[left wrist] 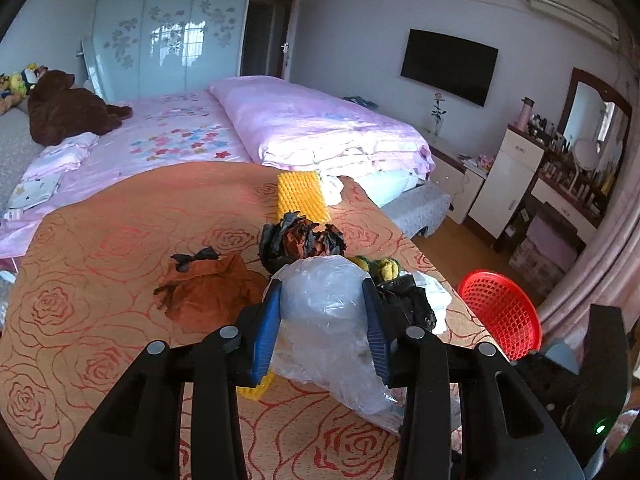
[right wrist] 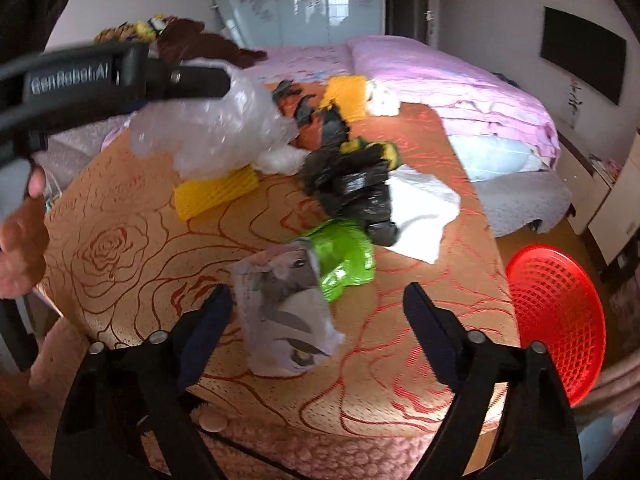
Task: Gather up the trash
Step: 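Grasp the clear plastic bag with the left gripper while the right gripper grasps the white snack wrapper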
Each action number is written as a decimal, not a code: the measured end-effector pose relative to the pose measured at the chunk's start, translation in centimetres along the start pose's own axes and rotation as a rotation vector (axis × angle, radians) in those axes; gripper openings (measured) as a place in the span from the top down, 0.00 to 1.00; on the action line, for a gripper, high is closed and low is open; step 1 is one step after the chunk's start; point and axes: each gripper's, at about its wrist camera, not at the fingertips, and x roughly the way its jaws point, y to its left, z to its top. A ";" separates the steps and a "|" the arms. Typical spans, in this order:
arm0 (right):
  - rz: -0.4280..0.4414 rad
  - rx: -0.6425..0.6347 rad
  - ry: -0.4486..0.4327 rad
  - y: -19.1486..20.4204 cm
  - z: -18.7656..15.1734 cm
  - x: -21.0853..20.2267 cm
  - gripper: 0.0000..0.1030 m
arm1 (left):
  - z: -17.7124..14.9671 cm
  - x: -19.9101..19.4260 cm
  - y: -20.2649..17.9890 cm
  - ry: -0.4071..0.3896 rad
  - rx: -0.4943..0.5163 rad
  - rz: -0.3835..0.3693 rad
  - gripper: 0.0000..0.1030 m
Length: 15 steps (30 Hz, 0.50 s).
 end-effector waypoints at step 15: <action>0.055 -0.049 0.015 1.1 -0.3 -0.1 0.66 | 0.1 -0.7 -0.1 -0.021 0.003 0.011 0.63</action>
